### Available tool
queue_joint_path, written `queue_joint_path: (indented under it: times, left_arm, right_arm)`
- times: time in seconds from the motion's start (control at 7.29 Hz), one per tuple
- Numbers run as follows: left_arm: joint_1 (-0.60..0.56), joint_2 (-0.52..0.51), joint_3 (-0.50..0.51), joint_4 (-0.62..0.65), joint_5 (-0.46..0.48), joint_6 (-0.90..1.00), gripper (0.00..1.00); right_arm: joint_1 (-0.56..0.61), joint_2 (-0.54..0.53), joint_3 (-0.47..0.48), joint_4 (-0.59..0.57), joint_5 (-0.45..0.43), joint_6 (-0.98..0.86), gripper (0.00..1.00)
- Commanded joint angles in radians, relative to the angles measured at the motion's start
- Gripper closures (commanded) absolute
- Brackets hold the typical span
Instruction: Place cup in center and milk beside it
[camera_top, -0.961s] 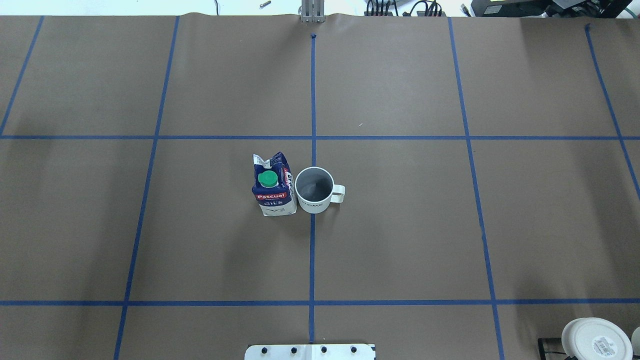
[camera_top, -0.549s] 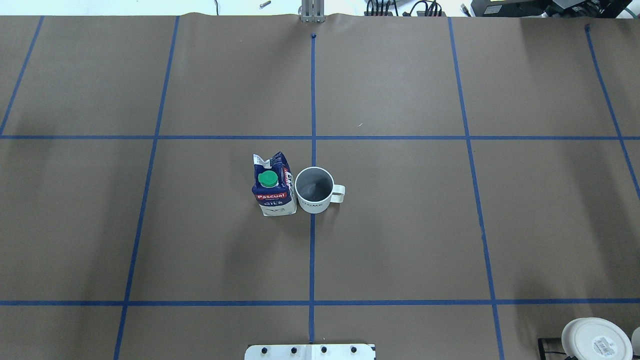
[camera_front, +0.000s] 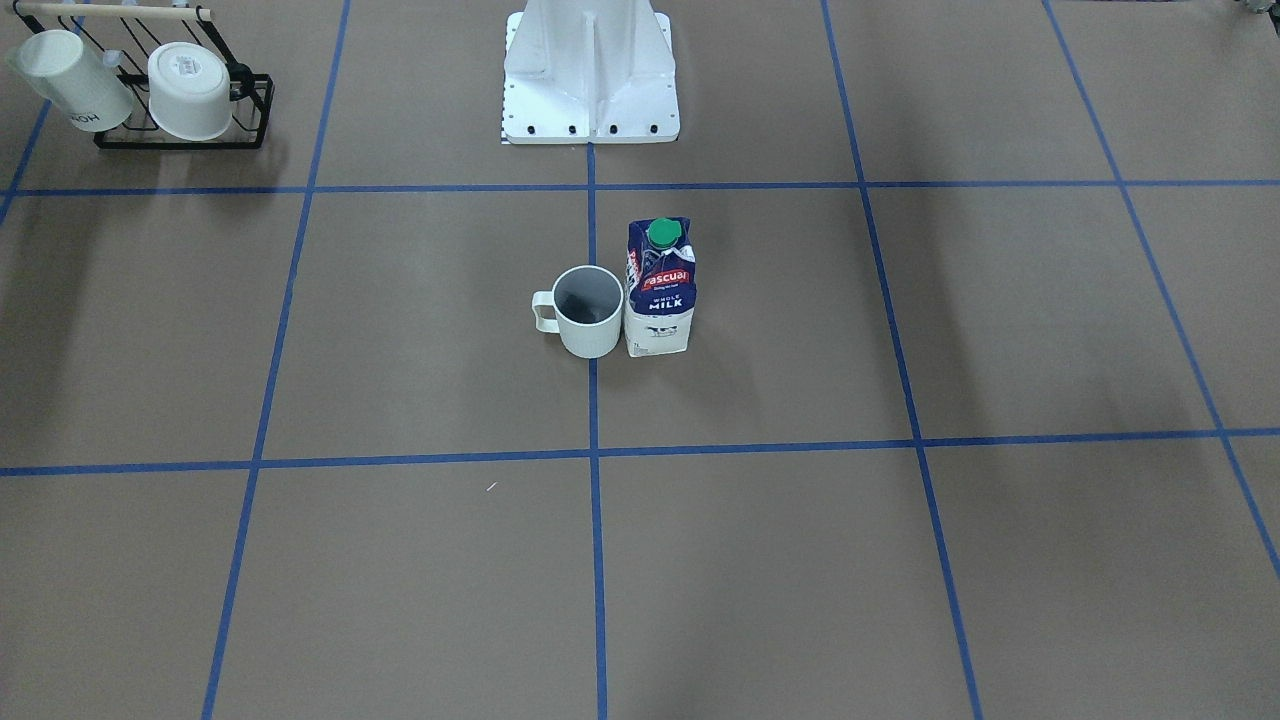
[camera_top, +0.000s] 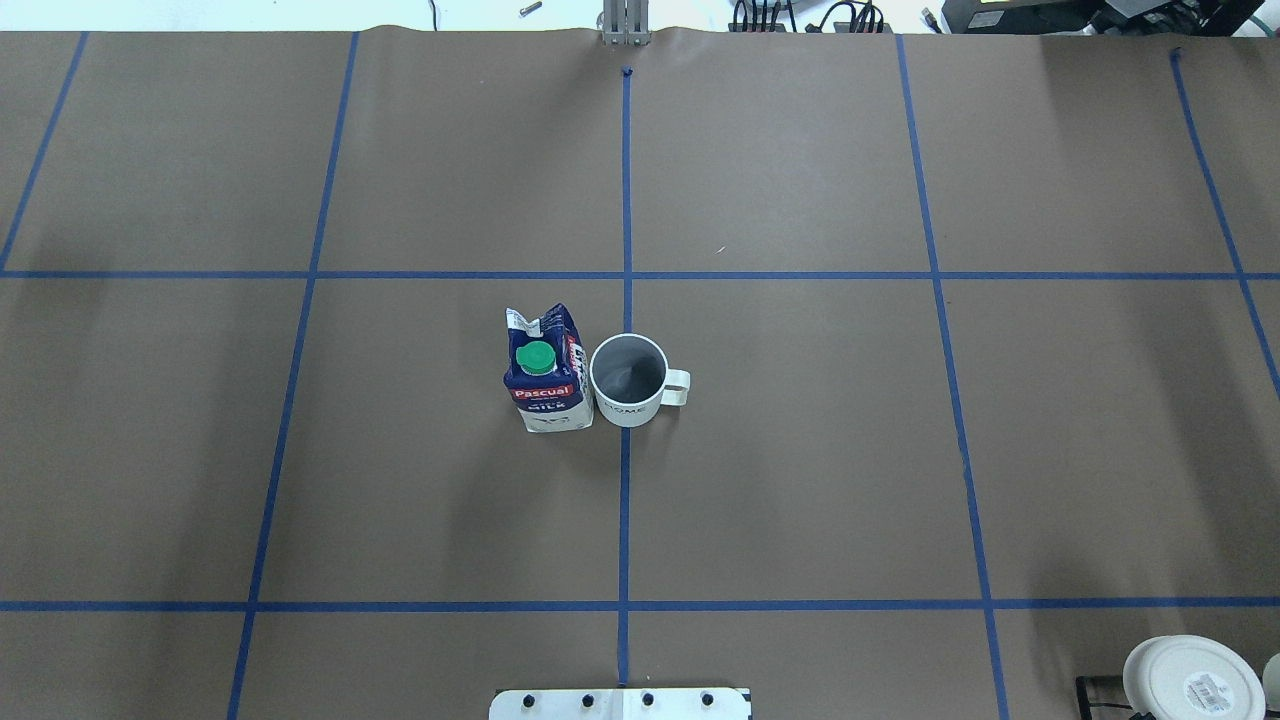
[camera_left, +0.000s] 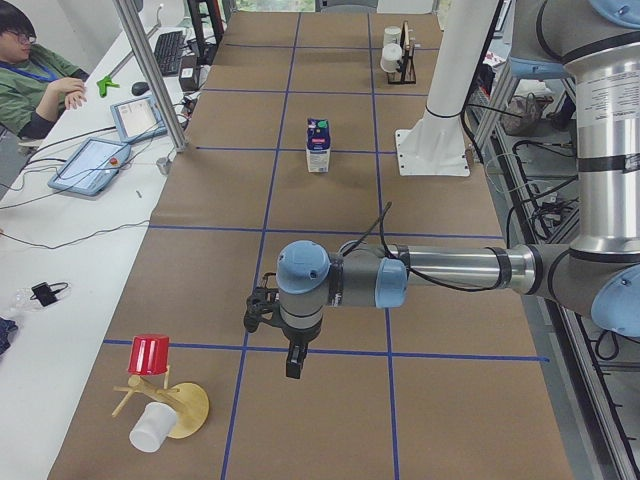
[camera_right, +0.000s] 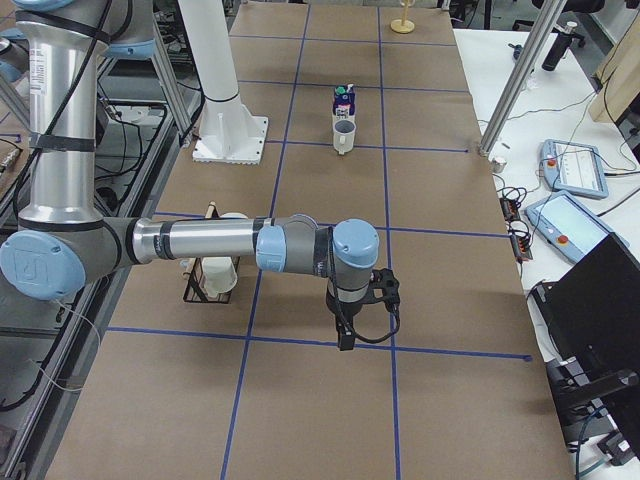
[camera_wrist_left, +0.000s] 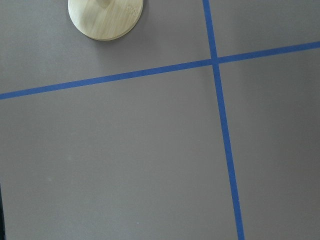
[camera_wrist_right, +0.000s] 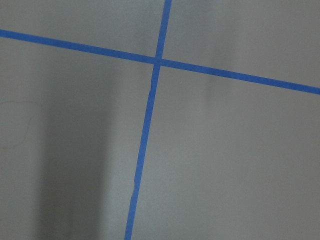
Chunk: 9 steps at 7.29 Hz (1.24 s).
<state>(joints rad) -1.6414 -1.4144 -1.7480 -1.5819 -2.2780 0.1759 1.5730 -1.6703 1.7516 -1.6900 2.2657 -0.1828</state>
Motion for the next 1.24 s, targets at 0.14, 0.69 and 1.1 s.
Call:
queue_joint_path:
  times: [0.14,0.69,1.1]
  left_arm:
    - [0.000,0.002,-0.001,0.000,0.000,-0.001,0.01]
    - [0.000,0.015,-0.002,0.000,0.000,0.001,0.01]
    - [-0.002,0.031,-0.007,0.000,0.000,-0.001,0.01]
  right_arm:
    - [0.001,-0.002,-0.001,0.000,0.000,0.000,0.00]
    - [-0.001,-0.012,-0.024,0.007,0.006,0.000,0.00]
    - [-0.001,-0.032,-0.017,0.009,0.008,-0.001,0.00]
